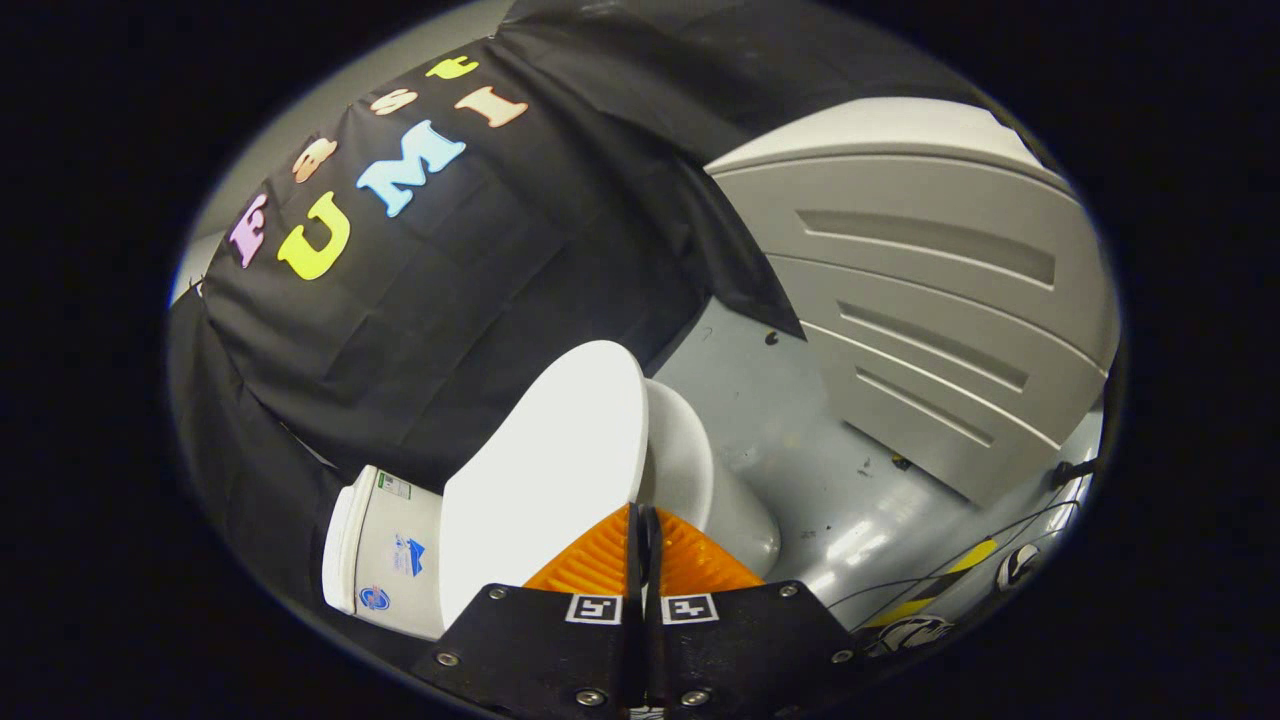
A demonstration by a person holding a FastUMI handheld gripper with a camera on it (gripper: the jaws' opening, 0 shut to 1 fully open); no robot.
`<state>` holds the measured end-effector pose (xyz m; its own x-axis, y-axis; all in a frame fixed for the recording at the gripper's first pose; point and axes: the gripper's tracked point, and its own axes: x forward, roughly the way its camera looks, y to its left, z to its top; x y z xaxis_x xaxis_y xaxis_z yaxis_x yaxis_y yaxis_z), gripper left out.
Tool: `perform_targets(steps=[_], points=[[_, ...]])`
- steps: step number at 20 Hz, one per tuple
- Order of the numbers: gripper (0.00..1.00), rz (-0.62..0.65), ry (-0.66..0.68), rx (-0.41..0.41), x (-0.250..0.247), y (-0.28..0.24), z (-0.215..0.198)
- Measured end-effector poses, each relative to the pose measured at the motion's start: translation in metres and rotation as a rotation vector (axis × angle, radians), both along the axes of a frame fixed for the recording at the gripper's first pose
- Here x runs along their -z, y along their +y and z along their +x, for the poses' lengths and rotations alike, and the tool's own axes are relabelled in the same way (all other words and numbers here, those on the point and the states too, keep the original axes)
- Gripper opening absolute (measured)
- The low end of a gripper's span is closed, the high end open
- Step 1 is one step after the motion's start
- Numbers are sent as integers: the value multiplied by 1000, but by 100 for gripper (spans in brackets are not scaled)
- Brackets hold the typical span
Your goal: Open the toilet lid.
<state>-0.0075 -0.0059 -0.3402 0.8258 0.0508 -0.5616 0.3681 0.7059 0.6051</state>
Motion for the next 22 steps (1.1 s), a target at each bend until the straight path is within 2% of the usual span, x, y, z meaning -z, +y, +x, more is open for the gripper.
perform_targets(steps=[6,10,13,18,22], points=[[0,-58,-85,-13,-62,18,3],[0,-180,-98,-84,-79,24,8],[0,-230,-119,-104,-96,31,10],[0,-266,-150,-79,-123,44,13],[0,-324,-180,-106,-148,58,18]])
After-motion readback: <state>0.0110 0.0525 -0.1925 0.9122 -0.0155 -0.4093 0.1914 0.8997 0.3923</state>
